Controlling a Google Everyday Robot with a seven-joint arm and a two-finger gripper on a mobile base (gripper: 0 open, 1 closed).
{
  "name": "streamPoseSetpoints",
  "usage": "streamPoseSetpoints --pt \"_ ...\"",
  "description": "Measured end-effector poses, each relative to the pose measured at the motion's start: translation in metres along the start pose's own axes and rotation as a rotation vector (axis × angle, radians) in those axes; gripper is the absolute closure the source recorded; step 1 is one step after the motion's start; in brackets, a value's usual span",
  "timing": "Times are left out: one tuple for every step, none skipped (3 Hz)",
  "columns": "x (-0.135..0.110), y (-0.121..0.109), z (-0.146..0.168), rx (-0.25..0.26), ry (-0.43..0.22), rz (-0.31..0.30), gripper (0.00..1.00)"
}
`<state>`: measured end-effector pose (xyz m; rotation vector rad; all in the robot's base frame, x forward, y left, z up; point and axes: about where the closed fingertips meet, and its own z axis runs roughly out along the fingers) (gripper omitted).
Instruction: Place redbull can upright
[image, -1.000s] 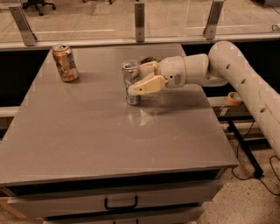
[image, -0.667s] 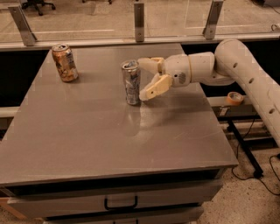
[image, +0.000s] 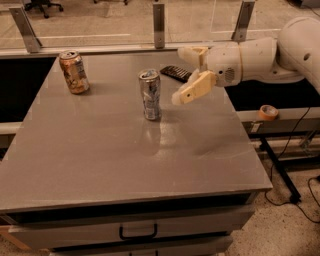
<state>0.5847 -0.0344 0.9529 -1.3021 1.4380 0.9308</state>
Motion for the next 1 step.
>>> streamPoseSetpoints --pt "-0.005 0.002 -0.0006 0.002 0.004 -0.008 0.0"
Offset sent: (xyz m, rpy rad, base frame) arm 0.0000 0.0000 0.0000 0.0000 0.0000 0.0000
